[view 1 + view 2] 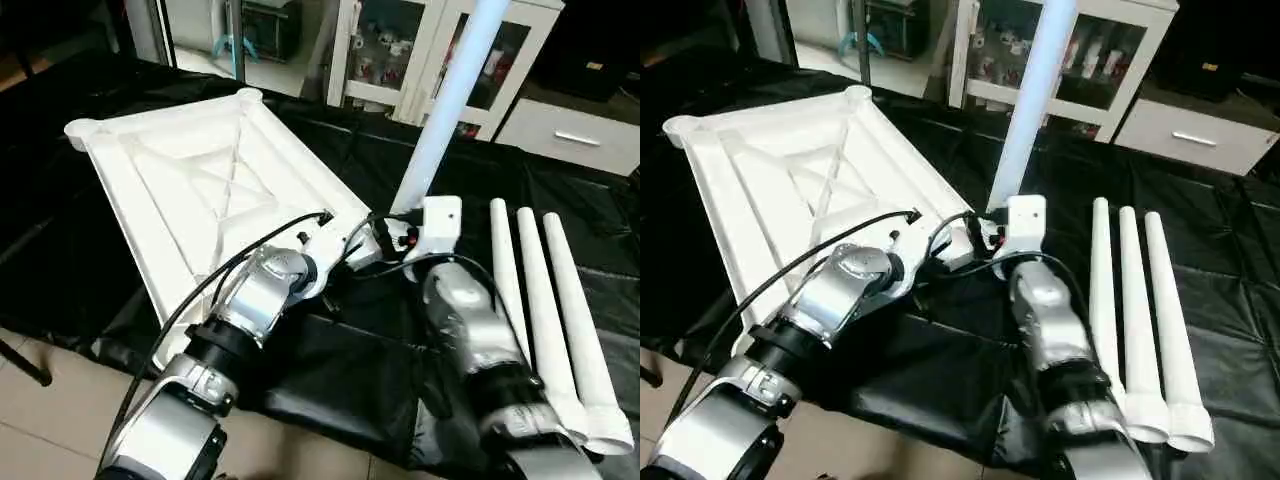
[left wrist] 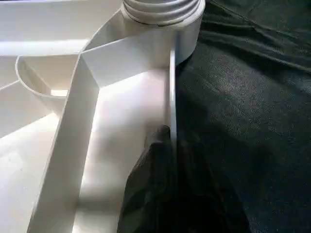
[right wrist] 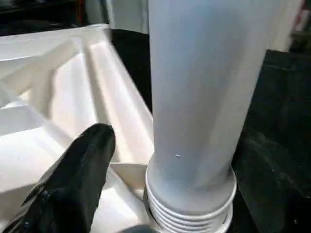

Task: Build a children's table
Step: Pick table leg

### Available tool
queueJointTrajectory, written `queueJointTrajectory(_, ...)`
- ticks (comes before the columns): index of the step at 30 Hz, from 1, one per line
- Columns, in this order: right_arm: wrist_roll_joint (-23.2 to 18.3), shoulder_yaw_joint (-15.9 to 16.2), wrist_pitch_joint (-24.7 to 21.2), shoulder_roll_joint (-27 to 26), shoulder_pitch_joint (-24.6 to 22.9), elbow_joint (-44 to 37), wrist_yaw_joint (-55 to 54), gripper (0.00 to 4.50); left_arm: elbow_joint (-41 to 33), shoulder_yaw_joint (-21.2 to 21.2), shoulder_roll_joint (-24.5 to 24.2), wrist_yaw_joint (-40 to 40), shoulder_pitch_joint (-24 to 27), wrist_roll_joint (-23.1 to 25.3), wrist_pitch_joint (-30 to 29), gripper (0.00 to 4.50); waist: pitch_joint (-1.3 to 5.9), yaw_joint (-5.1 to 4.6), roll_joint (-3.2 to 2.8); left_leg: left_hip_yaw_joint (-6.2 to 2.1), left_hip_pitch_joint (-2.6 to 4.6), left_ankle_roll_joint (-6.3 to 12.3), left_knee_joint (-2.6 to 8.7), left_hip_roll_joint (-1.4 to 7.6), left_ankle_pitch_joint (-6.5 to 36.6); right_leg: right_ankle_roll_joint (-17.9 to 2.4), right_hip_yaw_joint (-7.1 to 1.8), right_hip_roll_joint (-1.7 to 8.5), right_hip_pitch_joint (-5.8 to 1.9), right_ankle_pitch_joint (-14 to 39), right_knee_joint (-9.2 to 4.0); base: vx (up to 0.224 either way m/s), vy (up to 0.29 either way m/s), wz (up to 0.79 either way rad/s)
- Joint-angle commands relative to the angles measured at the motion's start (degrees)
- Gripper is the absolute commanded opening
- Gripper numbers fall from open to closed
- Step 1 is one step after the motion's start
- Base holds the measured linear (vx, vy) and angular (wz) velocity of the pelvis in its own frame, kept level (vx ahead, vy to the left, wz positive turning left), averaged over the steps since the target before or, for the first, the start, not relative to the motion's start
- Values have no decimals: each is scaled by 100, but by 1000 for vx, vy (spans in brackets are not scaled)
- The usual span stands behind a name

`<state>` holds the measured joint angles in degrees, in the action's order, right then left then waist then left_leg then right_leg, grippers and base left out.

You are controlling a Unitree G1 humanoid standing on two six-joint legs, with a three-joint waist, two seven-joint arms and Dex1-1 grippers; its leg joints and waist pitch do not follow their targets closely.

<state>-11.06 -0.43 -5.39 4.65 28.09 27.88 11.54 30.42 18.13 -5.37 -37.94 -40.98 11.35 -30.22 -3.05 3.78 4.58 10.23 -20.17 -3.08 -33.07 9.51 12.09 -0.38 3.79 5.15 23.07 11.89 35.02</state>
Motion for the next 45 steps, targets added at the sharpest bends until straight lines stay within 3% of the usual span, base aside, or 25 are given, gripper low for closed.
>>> queueJointTrajectory(1, -100, 84, -279, 166, -154, -530, 282, 415, -138, 65, -89, -137, 59, -36, 194, 0, 331, 62, -17, -112, 33, 829, 327, 377, -162, -1587, -308, 407, -348, -685, -285, 0, 0, 0)
queueJointTrajectory(6, -132, 157, -766, 812, -703, -1385, 897, 438, -440, 146, -399, -707, 351, -207, 266, 0, 321, 119, -33, -107, 40, 796, 321, 392, -110, -1613, -310, 410, -346, -582, -289, 0, 0, 0)
queueJointTrajectory(7, -239, 129, -858, 1040, -838, -1593, 1202, 438, -526, 173, -535, -861, 449, -228, 317, 0, 317, 131, -67, -110, 38, 750, 326, 383, -22, -1614, -310, 405, -346, -486, -293, 0, 0, 0)
queueJointTrajectory(9, -275, 116, -885, 1106, -876, -1654, 1296, 438, -552, 184, -578, -912, 478, -235, 338, 0, 320, 141, -40, -107, 34, 707, 323, 395, 37, -1614, -318, 419, -353, -461, -287, 0, 0, 0)
queueJointTrajectory(10, -544, 38, -939, 1489, -1033, -1901, 1898, 438, -694, 186, -752, -1130, 617, -324, 449, 0, 316, 143, -71, -107, 32, 662, 332, 391, 94, -1624, -315, 417, -347, -375, -293, 0, 0, 0)
queueJointTrajectory(11, -570, 29, -942, 1525, -1046, -1919, 1955, 438, -711, 188, -775, -1164, 634, -337, 494, 0, 311, 162, -45, -107, 20, 665, 325, 409, 216, -1594, -325, 429, -376, -321, -299, 0, 0, 0)
queueJointTrajectory(14, -1010, 43, -1203, 2012, -1304, -2289, 2934, 438, -972, 216, -1014, -1629, 850, -538, 612, 0, 314, 171, -76, -105, 12, 745, 308, 385, 147, -1602, -315, 409, -374, -343, -286, 0, 0, 0)
queueJointTrajectory(16, -1133, 107, -1361, 2220, -1418, -2426, 3356, 438, -1183, 290, -1160, -2002, 984, -639, 773, 0, 321, 173, -62, -109, 5, 823, 298, 393, 95, -1605, -314, 413, -379, -379, -279, 0, 0, 0)
queueJointTrajectory(20, -1219, 301, -1504, 2556, -1497, -2564, 3986, 438, -1715, 485, -1517, -2754, 1211, -899, 754, 0, 322, 176, -91, -100, 25, 815, 288, 410, 58, -1696, -302, 405, -332, -224, -262, 0, 0, 0)
queueJointTrajectory(21, -1237, 335, -1507, 2597, -1504, -2590, 4064, 438, -1784, 505, -1558, -2830, 1241, -936, 740, 0, 311, 169, -33, -90, 22, 809, 289, 410, 83, -1683, -302, 401, -325, -166, -273, 0, 0, 0)
queueJointTrajectory(22, -1243, 344, -1508, 2608, -1506, -2597, 4086, 438, -1802, 510, -1568, -2848, 1248, -945, 731, 0, 307, 184, -70, -93, 35, 764, 295, 414, 166, -1671, -304, 410, -313, -12, -278, 0, 0, 0)
queueJointTrajectory(25, -1195, 495, -1463, 2713, -1466, -2645, 4287, 438, -2045, 622, -1776, -3184, 1357, -1039, 836, 0, 299, 213, -85, -90, 56, 657, 306, 422, 286, -1617, -304, 410, -294, 185, -292, 0, 0, 0)
queueJointTrajectory(28, -1157, 585, -1484, 2749, -1443, -2685, 4465, 438, -2094, 657, -1848, -3211, 1381, -963, 879, 0, 302, 246, -75, -90, 47, 538, 312, 413, 370, -1519, -306, 413, -303, 294, -297, 0, 0, 0)
queueJointTrajectory(29, -1086, 668, -1450, 2777, -1438, -2682, 4589, 438, -2105, 656, -1870, -3192, 1398, -921, 909, 0, 302, 249, -33, -87, 44, 531, 310, 412, 363, -1499, -303, 410, -306, 299, -299, 0, 0, 0)
queueJointTrajectory(30, -1071, 703, -1429, 2785, -1434, -2670, 4639, 438, -2088, 650, -1869, -3163, 1394, -904, 918, 0, 303, 260, -52, -88, 41, 513, 310, 405, 359, -1475, -305, 416, -308, 312, -296, 0, 0, 0)
queueJointTrajectory(39, -955, 827, -1234, 2977, -1372, -2504, 5030, 438, -2058, 665, -1905, -3085, 1372, -880, 959, 0, 331, 282, -33, -87, 26, 607, 266, 387, 127, -1496, -299, 412, -321, 53, -255, 0, 0, 0)
queueJointTrajectory(45, -820, 953, -1112, 2990, -1368, -2343, 5160, 374, -2003, 663, -1914, -3052, 1367, -865, 1005, 0, 331, 281, -25, -86, 23, 571, 257, 387, 213, -1494, -298, 411, -318, 192, -259, 0, 0, 0)
